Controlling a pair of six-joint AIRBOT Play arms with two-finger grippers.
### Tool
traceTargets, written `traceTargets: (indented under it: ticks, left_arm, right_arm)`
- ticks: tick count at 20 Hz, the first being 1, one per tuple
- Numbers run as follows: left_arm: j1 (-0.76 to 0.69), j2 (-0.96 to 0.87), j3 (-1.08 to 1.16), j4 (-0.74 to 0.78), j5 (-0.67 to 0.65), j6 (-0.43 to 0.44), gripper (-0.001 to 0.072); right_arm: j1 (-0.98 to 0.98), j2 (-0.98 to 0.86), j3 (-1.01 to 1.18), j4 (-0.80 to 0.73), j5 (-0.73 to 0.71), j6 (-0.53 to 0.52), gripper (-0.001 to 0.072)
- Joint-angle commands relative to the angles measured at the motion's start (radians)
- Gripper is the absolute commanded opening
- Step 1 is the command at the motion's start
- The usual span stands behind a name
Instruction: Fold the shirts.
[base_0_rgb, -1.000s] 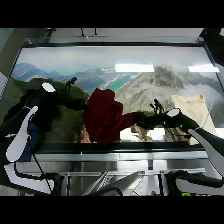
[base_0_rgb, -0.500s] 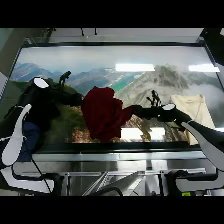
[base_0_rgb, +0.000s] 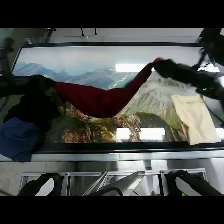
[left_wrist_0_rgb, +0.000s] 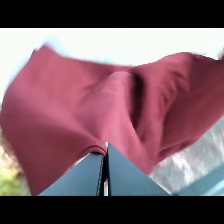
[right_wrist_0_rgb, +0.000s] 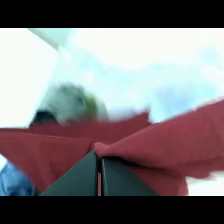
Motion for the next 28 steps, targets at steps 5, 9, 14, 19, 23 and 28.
traceTargets:
  ticks: [5,9,14,19,23,28]
  left_arm:
    - [0.037,0.430,0.135,0.094,-0.003,-0.043,0.0009]
    - [0.037,0.464,0.124,0.282,-0.005,-0.114,0.0010]
    - [-0.076,0.291,-0.091,0.227,-0.002,-0.113,0.0010]
    - [-0.256,0.059,-0.300,0.246,0.108,-0.103,0.0010]
    - [-0.276,-0.107,-0.312,0.247,0.170,-0.095,0.0010]
    - [-0.209,-0.244,-0.192,0.246,0.019,-0.096,0.0015]
  right_arm:
    - [-0.035,0.239,0.231,-0.113,0.046,0.000,0.0019]
    - [-0.035,0.209,0.256,-0.352,0.066,0.102,0.0018]
    - [-0.032,-0.084,0.209,-0.415,0.294,0.170,0.0018]
    - [-0.032,-0.385,0.098,-0.420,0.299,0.169,0.0019]
    - [-0.036,-0.588,0.093,-0.419,0.241,0.170,0.0019]
    - [-0.110,-0.589,0.100,-0.417,0.208,0.170,0.0497]
